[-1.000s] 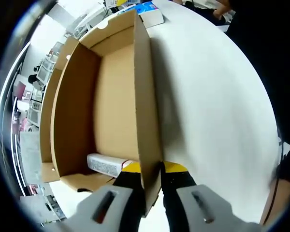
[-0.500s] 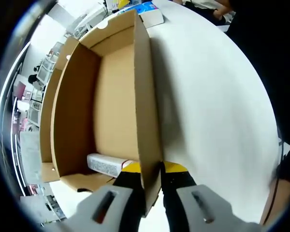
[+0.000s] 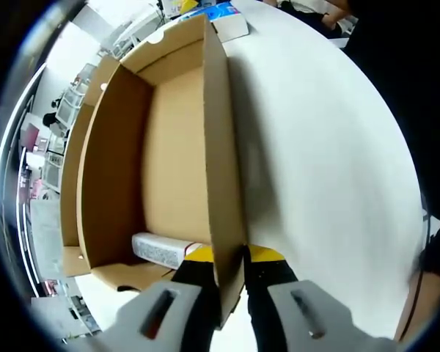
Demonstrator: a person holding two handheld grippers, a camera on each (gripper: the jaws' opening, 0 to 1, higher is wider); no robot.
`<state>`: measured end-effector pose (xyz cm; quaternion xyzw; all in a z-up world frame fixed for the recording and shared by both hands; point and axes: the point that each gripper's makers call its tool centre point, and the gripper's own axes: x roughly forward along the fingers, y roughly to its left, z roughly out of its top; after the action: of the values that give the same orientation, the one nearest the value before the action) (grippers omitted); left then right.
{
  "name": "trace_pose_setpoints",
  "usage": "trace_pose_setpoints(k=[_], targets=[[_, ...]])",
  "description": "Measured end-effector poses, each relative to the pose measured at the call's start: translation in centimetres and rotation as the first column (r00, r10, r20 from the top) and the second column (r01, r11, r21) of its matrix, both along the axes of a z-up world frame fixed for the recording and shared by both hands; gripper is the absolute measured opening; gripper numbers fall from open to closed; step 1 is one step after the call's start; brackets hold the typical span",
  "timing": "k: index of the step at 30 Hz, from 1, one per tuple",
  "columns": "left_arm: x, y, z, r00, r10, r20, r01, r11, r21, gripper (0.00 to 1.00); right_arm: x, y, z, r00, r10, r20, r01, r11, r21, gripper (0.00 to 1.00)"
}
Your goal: Operate the shoe box by opening the lid, removing the specified soft item, and placing it in the target area until the item is outside and the box remains undamaged.
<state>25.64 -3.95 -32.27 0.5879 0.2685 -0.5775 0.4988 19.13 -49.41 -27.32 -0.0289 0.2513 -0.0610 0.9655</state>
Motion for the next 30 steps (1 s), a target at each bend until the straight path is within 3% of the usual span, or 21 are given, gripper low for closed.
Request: trace_pose_setpoints(k=[20, 23, 30], targets=[[0.0, 0.0, 0.0, 1.000, 0.000, 0.001, 0.000, 1.000, 0.000, 0.10, 0.2, -1.1, -1.4, 0.999, -0.032, -0.023, 0.032, 0.999, 0.002, 0.22], [0.0, 0.0, 0.0, 1.000, -0.001, 0.001, 0.001, 1.000, 0.000, 0.10, 0.0, -1.8, -1.9, 0.997, -0.049, -0.057, 0.047, 0.998, -0.029, 0.22], [0.0, 0.0, 0.0, 1.000, -0.002, 0.002, 0.002, 1.000, -0.001, 0.10, -0.2, -2.0, -2.6, 0.995, -0.062, -0.072, 0.060, 0.998, -0.023, 0.22]])
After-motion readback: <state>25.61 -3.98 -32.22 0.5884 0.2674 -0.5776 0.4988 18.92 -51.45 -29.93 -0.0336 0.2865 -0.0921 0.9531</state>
